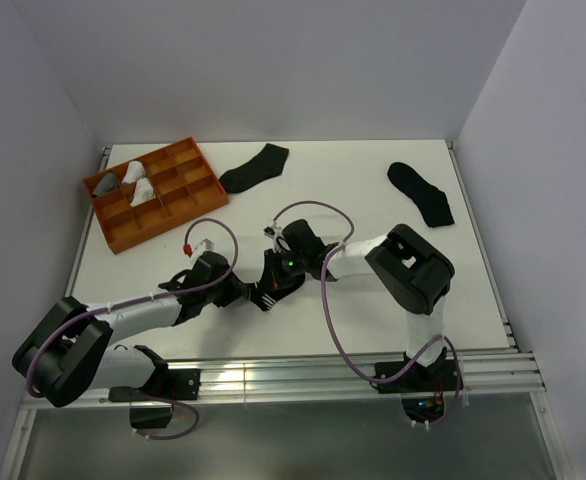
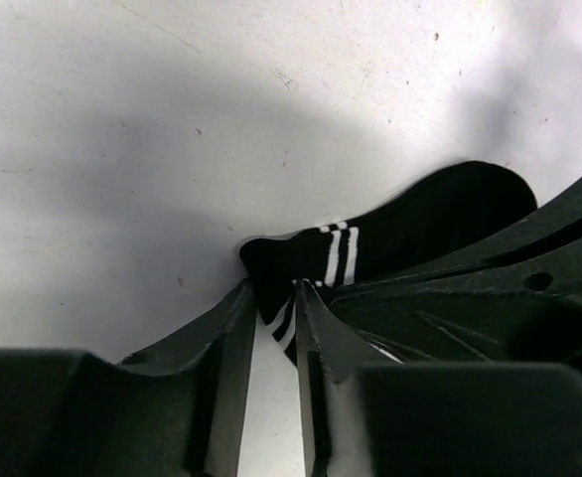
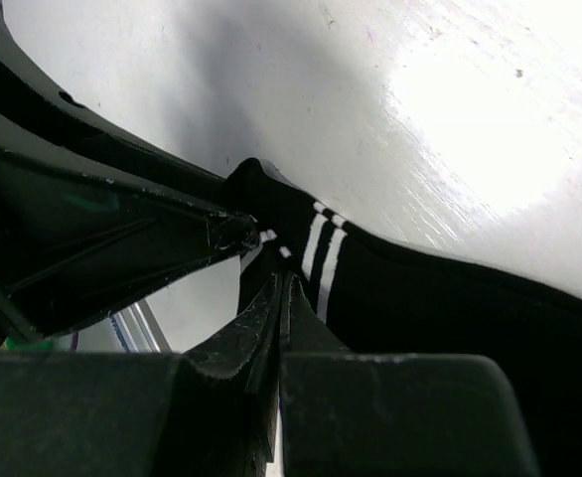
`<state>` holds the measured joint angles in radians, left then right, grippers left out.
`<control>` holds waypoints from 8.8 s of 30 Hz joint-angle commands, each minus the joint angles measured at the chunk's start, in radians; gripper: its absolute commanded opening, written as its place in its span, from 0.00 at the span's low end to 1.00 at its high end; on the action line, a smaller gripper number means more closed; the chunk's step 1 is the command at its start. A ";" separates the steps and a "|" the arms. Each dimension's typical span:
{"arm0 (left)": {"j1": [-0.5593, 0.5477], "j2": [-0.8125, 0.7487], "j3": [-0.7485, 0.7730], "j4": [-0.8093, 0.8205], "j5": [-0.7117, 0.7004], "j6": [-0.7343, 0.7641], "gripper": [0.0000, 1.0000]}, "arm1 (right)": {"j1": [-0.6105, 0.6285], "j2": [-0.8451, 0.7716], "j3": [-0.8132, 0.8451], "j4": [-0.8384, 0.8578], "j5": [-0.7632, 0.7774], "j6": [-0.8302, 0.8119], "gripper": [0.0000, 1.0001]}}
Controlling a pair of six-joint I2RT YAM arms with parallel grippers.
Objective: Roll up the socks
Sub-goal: Roll the sock at the center of the board.
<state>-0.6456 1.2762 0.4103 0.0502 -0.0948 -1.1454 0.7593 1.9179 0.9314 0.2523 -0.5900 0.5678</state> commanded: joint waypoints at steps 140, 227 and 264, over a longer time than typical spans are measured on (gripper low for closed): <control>-0.121 0.129 0.033 0.008 -0.039 -0.294 0.41 | -0.149 0.076 -0.279 0.337 -0.189 0.181 0.01; -0.083 -0.148 0.214 -0.406 -0.215 -0.180 0.85 | 0.003 -0.016 -0.014 -0.067 -0.082 -0.020 0.00; -0.111 -0.029 -0.016 -0.227 -0.215 -0.298 0.47 | -0.028 0.082 0.015 -0.059 -0.188 0.073 0.00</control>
<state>-0.7525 1.1973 0.3985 -0.0868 -0.2710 -1.4551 0.7284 1.9915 0.9634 0.2337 -0.7986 0.6613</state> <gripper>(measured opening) 0.478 0.019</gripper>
